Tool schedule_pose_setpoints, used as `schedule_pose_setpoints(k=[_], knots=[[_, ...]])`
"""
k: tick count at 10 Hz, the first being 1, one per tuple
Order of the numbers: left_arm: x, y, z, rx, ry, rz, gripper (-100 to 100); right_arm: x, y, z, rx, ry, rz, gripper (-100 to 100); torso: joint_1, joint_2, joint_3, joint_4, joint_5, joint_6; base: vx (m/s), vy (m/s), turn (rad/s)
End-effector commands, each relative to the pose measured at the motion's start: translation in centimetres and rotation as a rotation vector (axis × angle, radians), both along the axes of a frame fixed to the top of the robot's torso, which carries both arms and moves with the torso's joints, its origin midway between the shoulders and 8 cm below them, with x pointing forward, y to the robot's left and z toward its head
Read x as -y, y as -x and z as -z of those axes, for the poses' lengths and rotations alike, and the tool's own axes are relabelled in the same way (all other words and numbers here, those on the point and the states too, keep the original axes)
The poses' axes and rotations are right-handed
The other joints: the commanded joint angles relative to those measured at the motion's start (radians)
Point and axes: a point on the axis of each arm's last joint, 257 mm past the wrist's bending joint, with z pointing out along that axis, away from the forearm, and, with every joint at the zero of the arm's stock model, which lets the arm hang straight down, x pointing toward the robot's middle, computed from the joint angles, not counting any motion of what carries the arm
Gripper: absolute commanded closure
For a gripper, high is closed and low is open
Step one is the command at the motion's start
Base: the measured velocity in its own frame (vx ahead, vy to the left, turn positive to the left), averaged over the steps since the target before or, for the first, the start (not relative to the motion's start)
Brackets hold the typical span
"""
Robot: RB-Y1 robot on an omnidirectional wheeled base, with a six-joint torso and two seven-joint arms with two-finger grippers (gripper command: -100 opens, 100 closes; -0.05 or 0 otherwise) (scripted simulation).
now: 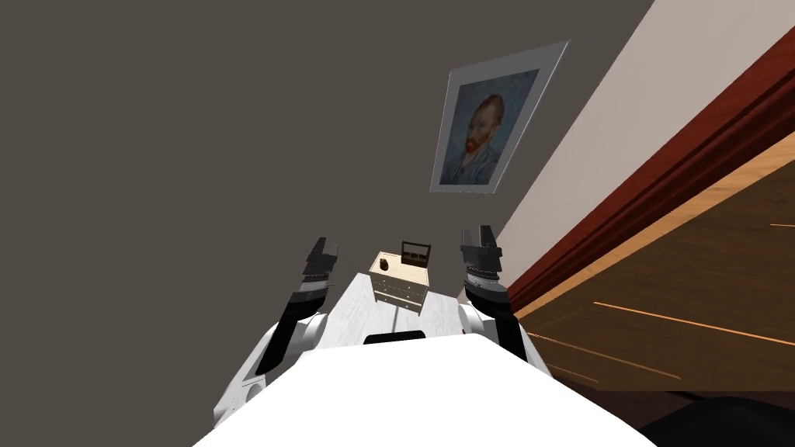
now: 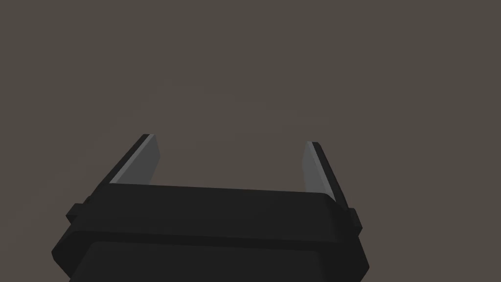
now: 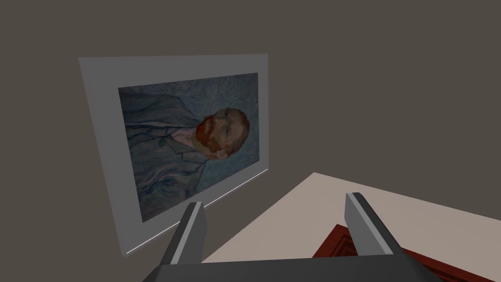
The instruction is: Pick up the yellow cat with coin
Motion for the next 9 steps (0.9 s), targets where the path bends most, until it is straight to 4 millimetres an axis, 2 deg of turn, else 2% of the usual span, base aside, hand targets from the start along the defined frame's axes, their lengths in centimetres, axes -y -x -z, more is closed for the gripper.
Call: schedule_pose_setpoints(k=[1, 2, 3, 5, 6, 9], knots=[[-0.5, -1.1, 1.4, -0.049, -0.012, -0.01, -100, 0.0, 0.0, 0.0, 0.0, 0.0, 0.0, 0, 0.0, 0.0, 0.0, 0.0, 0.0, 0.0, -0.028, -0.013, -0.029], [-0.9, -2.0, 2.8, -0.091, -0.021, -0.019, -100, 0.0, 0.0, 0.0, 0.0, 0.0, 0.0, 0, 0.0, -0.001, 0.0, 0.0, 0.0, 0.0, -0.04, -0.021, -0.049], [-0.9, -2.0, 2.8, -0.091, -0.021, -0.019, -100, 0.0, 0.0, 0.0, 0.0, 0.0, 0.0, 0, 0.0, 0.0, 0.0, 0.0, 0.0, 0.0, -0.035, -0.013, -0.01], [-1.6, -3.9, 5.9, -0.179, -0.032, -0.038, -100, 0.0, 0.0, 0.0, 0.0, 0.0, 0.0, 0, 0.0, -0.001, -0.001, 0.0, 0.0, 0.0, -0.036, -0.017, -0.037], [-1.6, -3.9, 5.9, -0.179, -0.032, -0.038, -100, 0.0, 0.0, 0.0, 0.0, 0.0, 0.0, 0, 0.0, 0.0, 0.0, 0.0, 0.0, 0.0, -0.031, -0.01, -0.015], [-2.4, -6.7, 10.5, -0.31, -0.036, -0.061, -100, 0.0, 0.0, 0.0, 0.0, 0.0, 0.0, 0, 0.0, -0.002, -0.001, 0.0, 0.0, 0.0, -0.024, -0.01, -0.045]])
